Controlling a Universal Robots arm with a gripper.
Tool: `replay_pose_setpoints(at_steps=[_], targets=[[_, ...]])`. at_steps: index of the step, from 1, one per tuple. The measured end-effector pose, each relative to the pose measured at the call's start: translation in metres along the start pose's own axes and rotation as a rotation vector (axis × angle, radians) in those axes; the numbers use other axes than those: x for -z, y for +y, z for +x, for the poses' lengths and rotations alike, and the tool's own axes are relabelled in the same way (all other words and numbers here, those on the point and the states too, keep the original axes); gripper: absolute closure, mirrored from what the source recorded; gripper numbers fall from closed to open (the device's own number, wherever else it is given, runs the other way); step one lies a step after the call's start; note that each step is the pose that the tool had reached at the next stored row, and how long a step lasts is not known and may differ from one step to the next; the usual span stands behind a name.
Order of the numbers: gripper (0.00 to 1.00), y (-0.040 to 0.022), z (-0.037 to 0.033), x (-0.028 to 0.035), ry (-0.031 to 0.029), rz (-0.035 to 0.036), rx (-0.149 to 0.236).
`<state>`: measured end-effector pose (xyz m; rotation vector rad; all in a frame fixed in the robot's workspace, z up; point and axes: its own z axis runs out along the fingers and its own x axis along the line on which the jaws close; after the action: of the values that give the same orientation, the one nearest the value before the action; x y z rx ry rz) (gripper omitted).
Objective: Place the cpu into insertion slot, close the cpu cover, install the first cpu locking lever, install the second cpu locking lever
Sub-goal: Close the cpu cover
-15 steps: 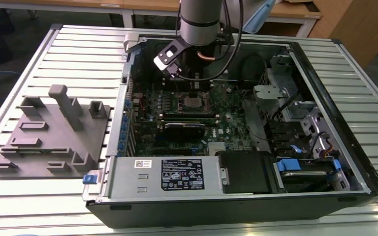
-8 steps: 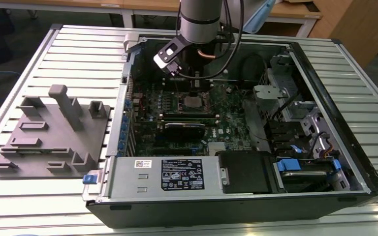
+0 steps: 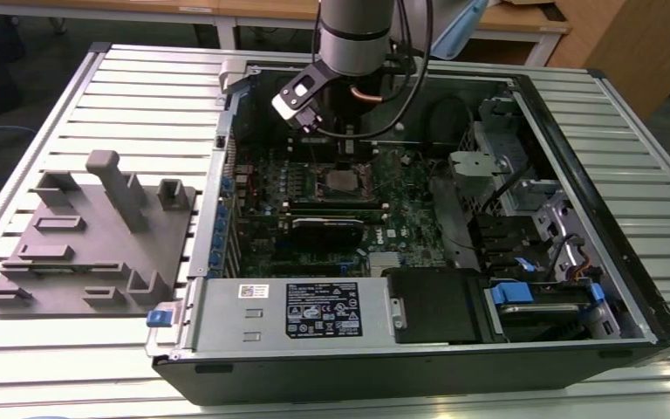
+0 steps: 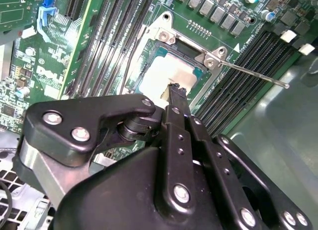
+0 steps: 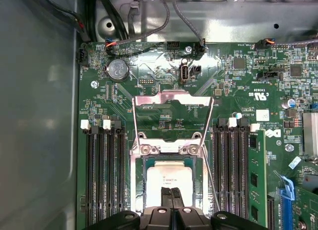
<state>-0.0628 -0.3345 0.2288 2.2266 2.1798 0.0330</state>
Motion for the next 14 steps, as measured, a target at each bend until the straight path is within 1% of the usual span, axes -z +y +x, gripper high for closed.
replay_pose_setpoints(at_steps=[9, 10, 14], targets=[[0.90, 0.0003, 0.0000, 0.0095, 0.0001, -0.0001, 0.000], [0.90, 0.0005, 0.0000, 0.0153, 0.0002, -0.0001, 0.000], [0.90, 0.0007, 0.0000, 0.0194, 0.0001, -0.0001, 0.000]])
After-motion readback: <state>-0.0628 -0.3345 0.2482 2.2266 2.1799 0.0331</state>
